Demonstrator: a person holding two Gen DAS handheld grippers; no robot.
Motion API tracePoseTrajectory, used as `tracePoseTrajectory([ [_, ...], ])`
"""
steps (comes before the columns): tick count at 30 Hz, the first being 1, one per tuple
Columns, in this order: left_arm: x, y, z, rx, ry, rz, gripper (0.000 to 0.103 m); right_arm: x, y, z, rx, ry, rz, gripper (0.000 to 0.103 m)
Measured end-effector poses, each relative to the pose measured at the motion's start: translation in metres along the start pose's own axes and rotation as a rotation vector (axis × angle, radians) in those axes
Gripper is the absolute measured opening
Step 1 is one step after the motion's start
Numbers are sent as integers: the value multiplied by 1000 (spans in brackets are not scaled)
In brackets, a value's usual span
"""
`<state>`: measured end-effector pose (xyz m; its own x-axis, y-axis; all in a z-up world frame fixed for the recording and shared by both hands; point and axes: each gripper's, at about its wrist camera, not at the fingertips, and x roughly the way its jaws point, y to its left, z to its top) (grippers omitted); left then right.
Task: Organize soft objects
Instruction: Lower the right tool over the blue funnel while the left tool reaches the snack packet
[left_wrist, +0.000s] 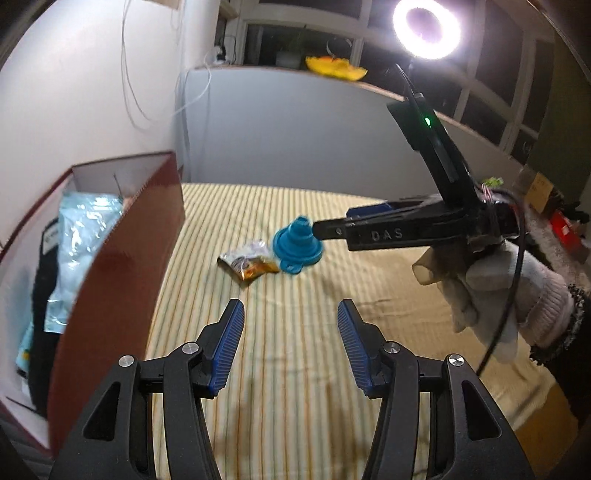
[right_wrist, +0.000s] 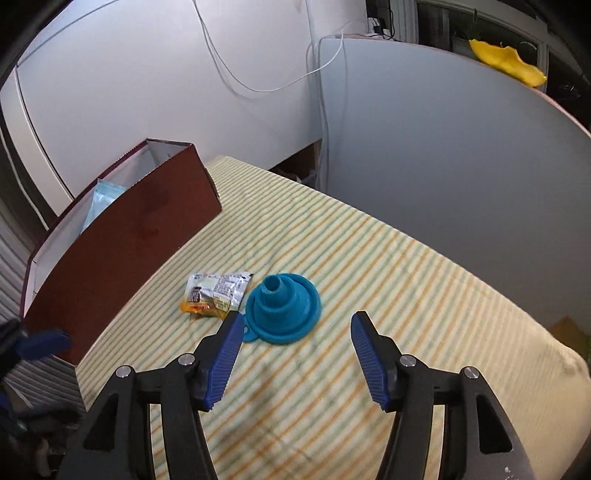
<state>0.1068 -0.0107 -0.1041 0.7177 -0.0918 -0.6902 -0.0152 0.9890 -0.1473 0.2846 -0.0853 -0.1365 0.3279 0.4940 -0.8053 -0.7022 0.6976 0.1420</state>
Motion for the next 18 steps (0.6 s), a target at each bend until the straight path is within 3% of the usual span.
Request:
tracePoseTrajectory([
  [7, 17, 3, 1, -5, 22, 40, 52, 43, 3, 4, -10, 6, -30, 57],
  [18, 44, 10, 11, -24, 28, 57, 52, 28, -13, 1, 32, -43, -79, 59],
])
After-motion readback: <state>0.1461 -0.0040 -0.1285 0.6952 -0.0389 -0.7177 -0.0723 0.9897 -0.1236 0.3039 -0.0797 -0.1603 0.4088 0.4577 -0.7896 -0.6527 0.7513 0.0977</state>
